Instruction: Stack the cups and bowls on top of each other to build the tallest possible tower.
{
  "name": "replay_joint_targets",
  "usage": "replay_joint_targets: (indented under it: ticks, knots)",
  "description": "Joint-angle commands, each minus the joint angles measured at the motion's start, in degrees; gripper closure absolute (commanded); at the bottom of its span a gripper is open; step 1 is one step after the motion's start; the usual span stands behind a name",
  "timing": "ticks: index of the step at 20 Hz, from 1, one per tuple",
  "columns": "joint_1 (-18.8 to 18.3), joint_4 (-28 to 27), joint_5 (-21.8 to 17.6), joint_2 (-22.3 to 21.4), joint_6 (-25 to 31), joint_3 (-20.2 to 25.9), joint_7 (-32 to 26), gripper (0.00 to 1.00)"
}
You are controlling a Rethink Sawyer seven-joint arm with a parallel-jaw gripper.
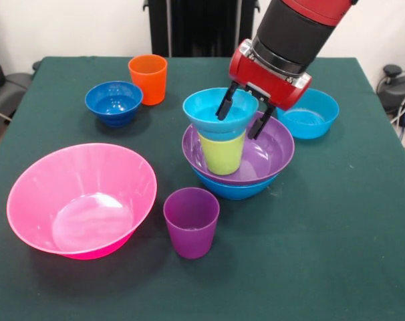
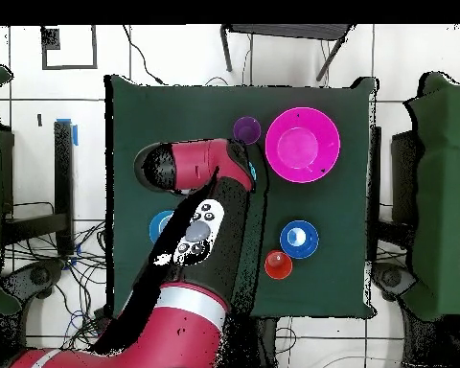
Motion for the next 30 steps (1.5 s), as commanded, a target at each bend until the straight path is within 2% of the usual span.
replay_joint_targets:
  ticks: [1, 6, 17, 24, 30]
  knots:
    - [-1.1, 0.2, 0.0, 2.0, 1.9, 6.0, 1.6, 0.00]
    - [-1.9, -0.9, 0.5, 1.2, 4.8, 6.8, -0.3, 0.00]
    - [-2.5, -0.7, 0.8, -0.2, 5.7, 7.6, -1.2, 0.00]
    - [-3.8, 1.0, 2.1, -1.9, 3.6, 9.4, -1.5, 0.00]
    - [-6.1, 3.1, 4.0, -4.0, 2.6, 13.4, -3.3, 0.00]
